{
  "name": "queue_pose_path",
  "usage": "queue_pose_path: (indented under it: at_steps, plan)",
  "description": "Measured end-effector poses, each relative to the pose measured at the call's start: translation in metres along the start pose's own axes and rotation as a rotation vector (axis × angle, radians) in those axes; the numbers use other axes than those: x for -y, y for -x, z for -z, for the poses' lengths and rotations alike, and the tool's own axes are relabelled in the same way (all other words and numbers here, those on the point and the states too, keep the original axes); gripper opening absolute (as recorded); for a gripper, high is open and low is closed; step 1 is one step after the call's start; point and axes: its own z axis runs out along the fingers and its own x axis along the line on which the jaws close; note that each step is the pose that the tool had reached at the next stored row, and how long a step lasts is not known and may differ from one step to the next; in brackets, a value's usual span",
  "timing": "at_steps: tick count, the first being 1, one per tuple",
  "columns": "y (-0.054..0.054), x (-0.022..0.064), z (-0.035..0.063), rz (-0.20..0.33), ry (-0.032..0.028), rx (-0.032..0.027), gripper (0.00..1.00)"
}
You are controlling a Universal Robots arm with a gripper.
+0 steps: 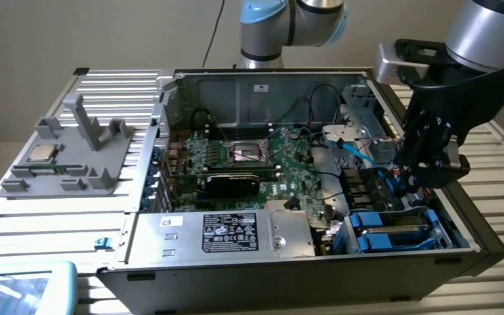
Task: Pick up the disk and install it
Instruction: 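Insert the first disk wire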
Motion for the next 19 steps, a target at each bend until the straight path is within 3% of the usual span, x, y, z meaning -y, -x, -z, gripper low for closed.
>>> queue_pose_path:
  at_steps: [7, 10, 14, 19]
  plan:
    - [0.001, -0.0068, -0.0061, -0.022, -0.0098, 0.0023, 0.52]
    - [0.002, -0.0086, -0.0069, -0.030, -0.0210, 0.0057, 0.52]
    - [0.004, -0.0105, -0.0079, -0.040, -0.0327, 0.0089, 0.37]
    - [0.003, -0.0151, -0.0080, -0.047, -0.0354, 0.0085, 0.37]
